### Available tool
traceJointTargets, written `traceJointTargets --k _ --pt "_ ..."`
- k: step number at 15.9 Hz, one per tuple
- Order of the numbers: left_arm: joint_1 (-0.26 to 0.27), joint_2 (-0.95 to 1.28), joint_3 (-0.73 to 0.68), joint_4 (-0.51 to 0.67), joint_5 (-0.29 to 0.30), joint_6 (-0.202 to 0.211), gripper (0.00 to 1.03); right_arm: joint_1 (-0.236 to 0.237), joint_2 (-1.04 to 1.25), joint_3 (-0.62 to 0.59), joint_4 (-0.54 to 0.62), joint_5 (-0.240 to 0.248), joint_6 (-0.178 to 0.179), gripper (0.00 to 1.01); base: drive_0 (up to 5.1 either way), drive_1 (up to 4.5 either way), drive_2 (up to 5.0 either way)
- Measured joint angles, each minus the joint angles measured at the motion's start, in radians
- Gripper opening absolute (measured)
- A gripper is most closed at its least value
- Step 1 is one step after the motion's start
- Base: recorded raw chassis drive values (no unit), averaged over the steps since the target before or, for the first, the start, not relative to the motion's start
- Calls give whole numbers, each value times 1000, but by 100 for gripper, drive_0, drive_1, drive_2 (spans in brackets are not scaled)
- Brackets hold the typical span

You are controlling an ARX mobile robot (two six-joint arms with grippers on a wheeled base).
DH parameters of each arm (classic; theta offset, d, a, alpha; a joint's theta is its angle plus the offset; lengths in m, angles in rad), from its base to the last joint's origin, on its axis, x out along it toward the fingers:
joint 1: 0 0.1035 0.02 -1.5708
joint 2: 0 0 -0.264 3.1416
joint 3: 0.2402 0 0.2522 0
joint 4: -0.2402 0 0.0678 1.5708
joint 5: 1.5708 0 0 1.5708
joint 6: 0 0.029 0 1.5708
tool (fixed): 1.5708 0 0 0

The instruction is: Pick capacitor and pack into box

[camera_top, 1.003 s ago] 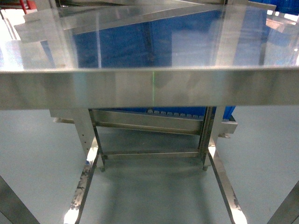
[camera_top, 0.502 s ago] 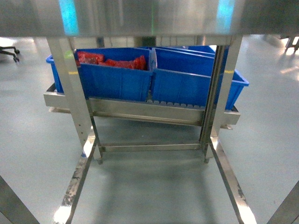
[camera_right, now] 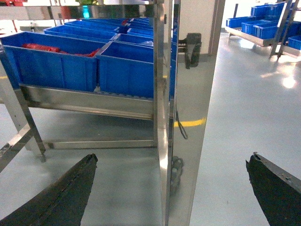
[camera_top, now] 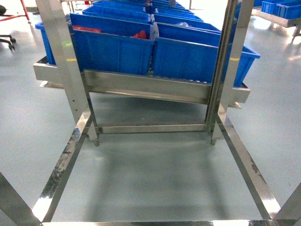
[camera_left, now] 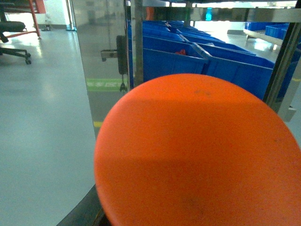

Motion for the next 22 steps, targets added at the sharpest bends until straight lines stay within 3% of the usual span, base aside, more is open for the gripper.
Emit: traceJointTargets --k 5,22 --pt "0 0 0 0 3 0 44 0 0 0 0 0 0 98 0 0 0" --pt "0 0 0 2 3 3 44 0 0 0 -2 0 0 98 -499 247 247"
